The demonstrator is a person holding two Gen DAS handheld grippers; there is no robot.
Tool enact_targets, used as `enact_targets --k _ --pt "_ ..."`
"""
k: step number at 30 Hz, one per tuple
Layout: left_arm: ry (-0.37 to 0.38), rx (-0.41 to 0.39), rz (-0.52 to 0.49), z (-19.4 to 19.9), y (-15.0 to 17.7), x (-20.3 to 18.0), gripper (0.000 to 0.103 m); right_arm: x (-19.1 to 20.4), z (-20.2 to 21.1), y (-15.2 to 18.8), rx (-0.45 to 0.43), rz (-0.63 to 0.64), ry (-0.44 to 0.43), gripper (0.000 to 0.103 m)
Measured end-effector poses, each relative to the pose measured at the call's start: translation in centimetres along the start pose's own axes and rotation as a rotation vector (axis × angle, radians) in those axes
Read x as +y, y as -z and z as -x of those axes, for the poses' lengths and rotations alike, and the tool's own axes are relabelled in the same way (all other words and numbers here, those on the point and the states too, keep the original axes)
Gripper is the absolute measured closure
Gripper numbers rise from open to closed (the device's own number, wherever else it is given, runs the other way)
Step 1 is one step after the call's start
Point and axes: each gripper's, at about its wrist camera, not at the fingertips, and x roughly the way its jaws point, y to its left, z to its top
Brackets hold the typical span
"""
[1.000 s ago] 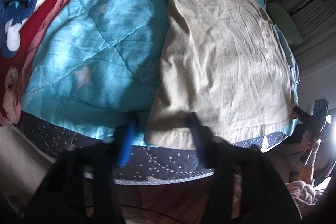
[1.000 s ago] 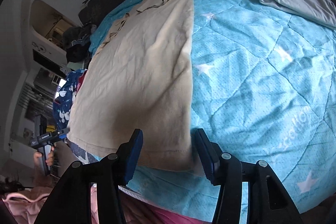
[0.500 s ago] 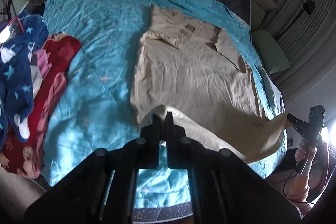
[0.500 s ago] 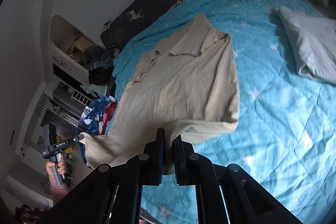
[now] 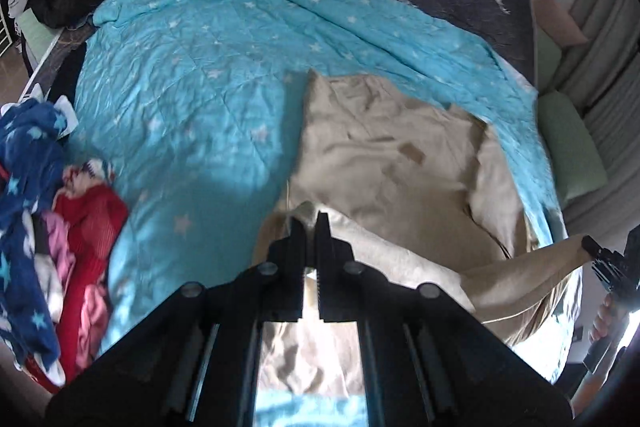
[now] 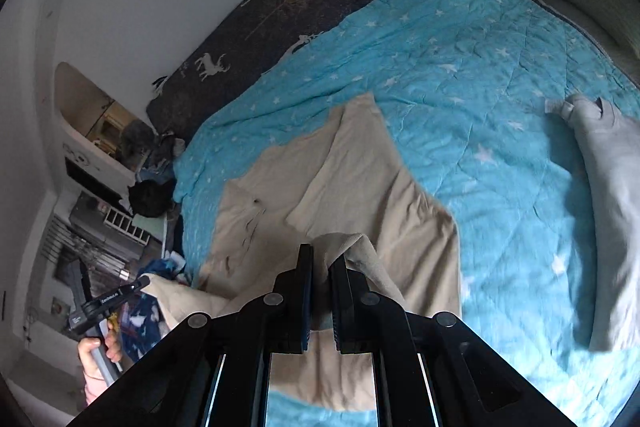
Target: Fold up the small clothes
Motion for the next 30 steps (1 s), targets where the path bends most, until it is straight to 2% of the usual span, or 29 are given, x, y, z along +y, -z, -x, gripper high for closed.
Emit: enact_targets --k 3,7,10,15,18,19,21,22,23,25,28,30 --pt "-0.020 0.013 0.033 -2.6 -2.7 0.5 0.098 -0.7 -3.0 -2.6 0.015 -0.029 0.017 0.096" --pt "0.003 0.019 0.105 -5.1 -7.0 1.2 0.098 -0.9 -6.1 -5.8 0.001 -0.045 0.019 0.096" --pt "-0.011 -0.016 0.133 -6.6 -10.5 0.9 0.098 -0.9 -8.2 -8.5 -0.027 -0.067 -0.005 0.096" --pt "-0.016 -0.042 0.143 -10.0 -15.4 -0.6 0.098 -0.9 -11.7 -13.9 -0.084 -0.102 -0.014 0.096" --pt "-0.031 -0.028 0.132 -13.7 -17.7 -1.3 0.098 -1.4 -14.7 -17.0 -0.098 -0.113 0.037 0.095" --pt "-0.037 -0.016 0.140 -14.9 -18.0 -1.2 0.097 -1.8 -15.6 -17.6 -0.093 -0.130 0.051 0.091" --pt "-0.064 0.036 0.199 -17.7 -18.2 -0.1 0.096 -3.7 -18.6 -18.7 -0.062 -0.193 0.141 0.072" --pt "-0.069 0.052 0.227 -18.5 -18.3 0.5 0.092 -4.5 -19.8 -19.0 -0.036 -0.217 0.187 0.060" --pt "-0.080 0.060 0.255 -19.1 -18.2 1.3 0.087 -5.6 -21.2 -19.1 0.009 -0.243 0.243 0.059" --pt "-0.107 0.032 0.272 -18.9 -18.3 2.3 0.082 -7.0 -22.1 -19.1 0.050 -0.263 0.257 0.059" --pt "-0.131 -0.022 0.252 -17.3 -18.3 3.0 0.068 -8.0 -20.8 -19.2 0.010 -0.269 0.238 0.056" --pt "-0.142 -0.040 0.203 -16.0 -17.8 2.5 0.066 -7.7 -19.3 -19.3 -0.013 -0.222 0.278 0.054"
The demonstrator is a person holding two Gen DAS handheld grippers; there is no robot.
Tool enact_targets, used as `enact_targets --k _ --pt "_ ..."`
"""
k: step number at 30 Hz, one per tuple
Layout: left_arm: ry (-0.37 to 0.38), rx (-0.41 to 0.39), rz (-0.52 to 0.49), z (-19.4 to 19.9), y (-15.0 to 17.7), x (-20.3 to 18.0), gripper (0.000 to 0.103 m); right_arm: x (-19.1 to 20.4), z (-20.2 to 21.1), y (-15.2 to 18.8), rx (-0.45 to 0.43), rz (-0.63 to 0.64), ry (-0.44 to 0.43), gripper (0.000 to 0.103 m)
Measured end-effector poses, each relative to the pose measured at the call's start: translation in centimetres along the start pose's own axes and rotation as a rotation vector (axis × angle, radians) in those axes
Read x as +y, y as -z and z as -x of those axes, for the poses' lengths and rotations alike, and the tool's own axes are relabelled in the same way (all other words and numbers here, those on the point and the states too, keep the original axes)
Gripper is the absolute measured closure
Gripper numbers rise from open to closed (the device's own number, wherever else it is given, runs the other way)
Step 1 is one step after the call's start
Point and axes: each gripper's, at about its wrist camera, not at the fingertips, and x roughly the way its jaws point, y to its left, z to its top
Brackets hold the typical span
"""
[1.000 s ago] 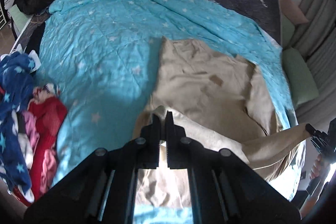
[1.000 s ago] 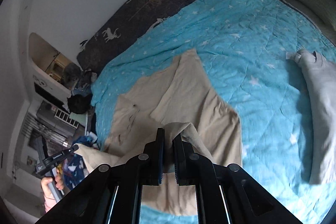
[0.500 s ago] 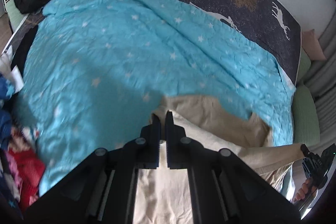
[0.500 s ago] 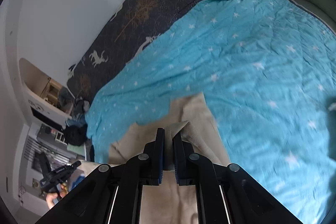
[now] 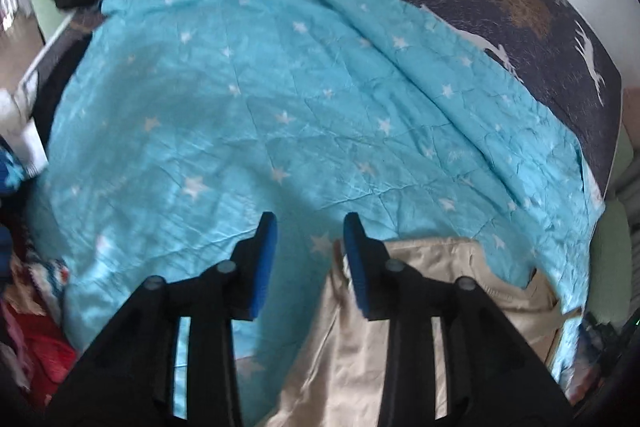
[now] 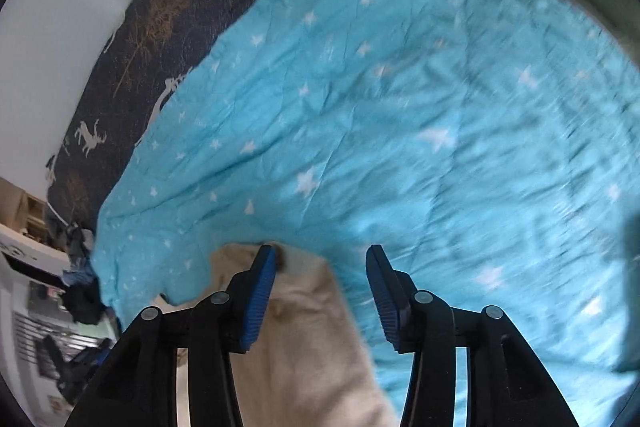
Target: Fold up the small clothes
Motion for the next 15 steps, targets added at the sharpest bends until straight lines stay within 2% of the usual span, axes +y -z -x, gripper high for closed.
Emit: enact_targets --k 5,6,9,11,14,15 --pt "-0.013 -0.040 -0.162 3.1 2.1 -1.4 0.059 2.6 3.9 1.5 -0.038 0.224 0.097 0.053" --pt "0.010 -0.033 -0.191 3.6 3.0 -1.8 0.059 3.3 4.5 2.1 -0.041 0.273 0.112 0.053" --pt "0.102 0.046 -0.269 4.0 5.8 -3.4 0.059 5.9 4.5 5.0 0.011 0.455 0.172 0.049" --pt "0.108 0.129 -0.355 3.2 8.3 -5.1 0.059 7.7 3.0 7.6 0.099 0.554 0.210 0.049" --pt "0.131 0.235 -0.462 1.6 11.5 -7.7 0.060 10.0 0.7 10.8 0.182 0.621 0.196 0.049" --pt "0.140 0.246 -0.485 1.2 12.1 -8.5 0.060 10.7 0.0 11.5 0.197 0.628 0.186 0.049"
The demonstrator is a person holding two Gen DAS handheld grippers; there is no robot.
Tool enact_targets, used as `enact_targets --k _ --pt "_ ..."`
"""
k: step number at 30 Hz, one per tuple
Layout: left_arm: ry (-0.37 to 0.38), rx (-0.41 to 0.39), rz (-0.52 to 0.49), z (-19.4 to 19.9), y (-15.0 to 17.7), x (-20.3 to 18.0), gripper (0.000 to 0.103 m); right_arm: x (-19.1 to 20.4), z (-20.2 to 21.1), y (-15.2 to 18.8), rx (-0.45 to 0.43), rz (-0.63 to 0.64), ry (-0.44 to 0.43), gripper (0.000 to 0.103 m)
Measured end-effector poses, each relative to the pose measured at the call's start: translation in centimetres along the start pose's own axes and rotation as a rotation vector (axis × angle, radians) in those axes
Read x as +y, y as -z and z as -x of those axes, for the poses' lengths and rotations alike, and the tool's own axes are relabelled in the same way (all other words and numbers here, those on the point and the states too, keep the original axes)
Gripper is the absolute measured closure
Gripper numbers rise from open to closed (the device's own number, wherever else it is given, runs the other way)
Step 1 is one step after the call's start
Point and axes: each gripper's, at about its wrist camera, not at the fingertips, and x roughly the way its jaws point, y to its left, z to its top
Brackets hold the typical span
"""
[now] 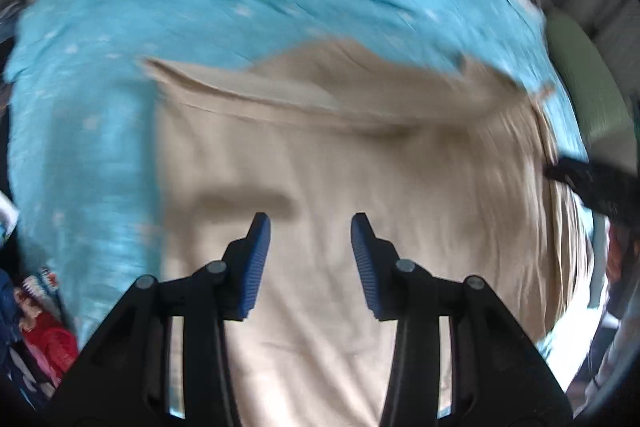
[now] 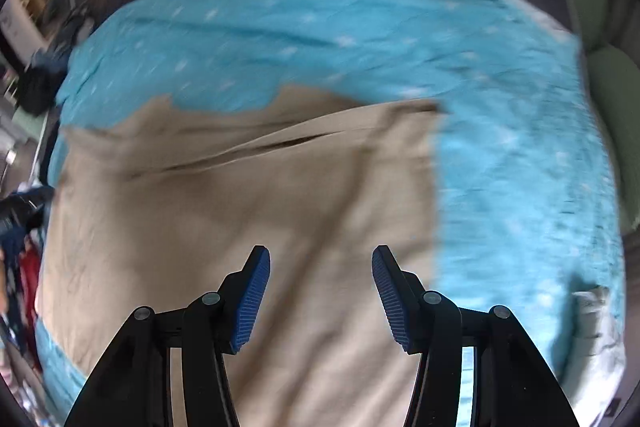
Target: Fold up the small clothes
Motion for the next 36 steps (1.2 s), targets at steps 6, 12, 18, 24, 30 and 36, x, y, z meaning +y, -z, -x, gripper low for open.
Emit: enact_targets --k 6,12,18,24,30,36 --pt "-0.053 0.001 0.022 -3.4 -3.5 -1.3 0.060 3.3 -4.3 -2.9 0.041 0.008 0.036 0.049" --pt "-0.323 -0.207 0.120 -2.8 -10.4 1.1 0.060 1.6 -5.5 -9.2 -0.093 -0.101 0.182 0.049" --pt "-0.293 -0.270 0.218 -0.9 -10.7 4.9 0.060 -2.9 -5.0 -11.8 -0.201 -0.298 0.198 0.049" --pt "-0.283 -0.214 0.149 -0.2 -8.2 6.1 0.060 -3.8 -1.8 -8.9 -0.224 -0.143 0.163 0.047" --pt "-0.212 -0.145 0.087 0.2 -3.9 5.8 0.060 -5.7 0.6 -3.9 -0.151 -0.070 0.173 0.047" --pt "-0.113 -0.086 0.140 2.6 6.6 9.3 0.057 -8.8 3.2 7.0 -0.087 -0.084 0.061 0.045"
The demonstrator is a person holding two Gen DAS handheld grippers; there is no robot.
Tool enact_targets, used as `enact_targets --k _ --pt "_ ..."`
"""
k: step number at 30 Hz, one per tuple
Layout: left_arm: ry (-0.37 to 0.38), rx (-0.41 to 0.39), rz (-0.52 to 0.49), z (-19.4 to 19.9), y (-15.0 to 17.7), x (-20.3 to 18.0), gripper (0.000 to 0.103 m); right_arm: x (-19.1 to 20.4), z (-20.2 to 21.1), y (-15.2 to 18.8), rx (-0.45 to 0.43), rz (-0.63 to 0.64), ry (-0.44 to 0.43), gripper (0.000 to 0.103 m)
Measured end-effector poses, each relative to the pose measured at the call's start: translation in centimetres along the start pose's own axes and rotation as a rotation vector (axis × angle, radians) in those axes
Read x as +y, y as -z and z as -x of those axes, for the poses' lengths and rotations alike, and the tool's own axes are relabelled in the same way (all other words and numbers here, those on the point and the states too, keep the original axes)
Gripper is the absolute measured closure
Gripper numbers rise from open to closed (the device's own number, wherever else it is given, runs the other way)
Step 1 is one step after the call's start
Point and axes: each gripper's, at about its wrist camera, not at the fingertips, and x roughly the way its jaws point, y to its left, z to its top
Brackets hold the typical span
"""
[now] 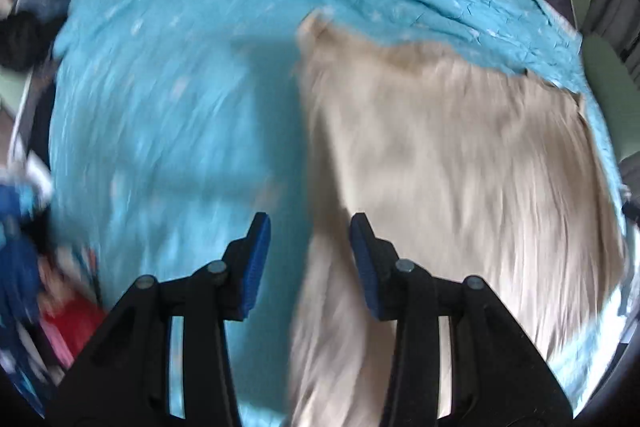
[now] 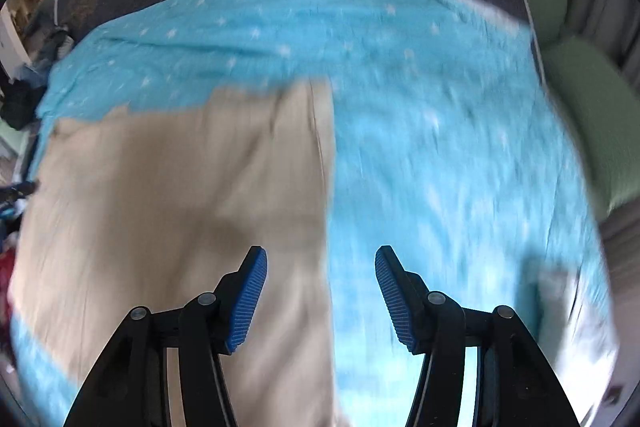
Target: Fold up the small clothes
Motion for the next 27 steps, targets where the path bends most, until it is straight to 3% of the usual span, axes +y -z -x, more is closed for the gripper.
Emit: enact_targets --k 2,6,8,10,14,18,19,21,22,24,26,27 --pt "0.042 0.000 0.044 1.1 3.7 2.3 0.041 -2.5 1.4 4.0 0.012 -0.069 -0.065 0.042" --pt "0.193 0.107 0.123 1.3 9.3 4.8 0.038 -6.0 1.8 10.3 0.108 -0.235 -0.245 0.038" --pt "0.259 0.140 0.173 1.4 10.6 5.0 0.038 -6.1 1.4 12.0 0.149 -0.271 -0.275 0.038" --pt "0.297 0.160 0.185 1.4 11.1 4.6 0.034 -5.8 2.0 12.3 0.134 -0.273 -0.289 0.038" --pt "0.276 0.225 0.213 1.0 10.7 3.4 0.033 -5.4 1.7 12.6 0.195 -0.392 -0.447 0.037" --pt "0.307 0.264 0.317 0.0 9.5 3.5 0.033 -4.6 1.0 11.6 0.209 -0.434 -0.412 0.036" --pt "0.315 0.263 0.346 -0.2 9.2 3.7 0.036 -4.7 0.7 11.3 0.205 -0.474 -0.414 0.036" --pt "0.351 0.251 0.400 -0.5 8.3 3.8 0.061 -4.7 0.2 10.5 0.197 -0.541 -0.423 0.039" --pt "0.373 0.259 0.420 -0.8 8.1 3.7 0.090 -4.7 0.1 10.2 0.193 -0.556 -0.423 0.044" --pt "0.363 0.257 0.422 -0.8 8.0 3.0 0.093 -4.2 -0.2 9.4 0.190 -0.560 -0.418 0.097" --pt "0.280 0.220 0.334 0.1 7.8 1.5 0.093 -3.3 -0.5 8.8 0.196 -0.550 -0.418 0.097" --pt "0.260 0.200 0.311 0.8 7.7 1.0 0.093 -2.8 0.1 8.4 0.173 -0.519 -0.364 0.097"
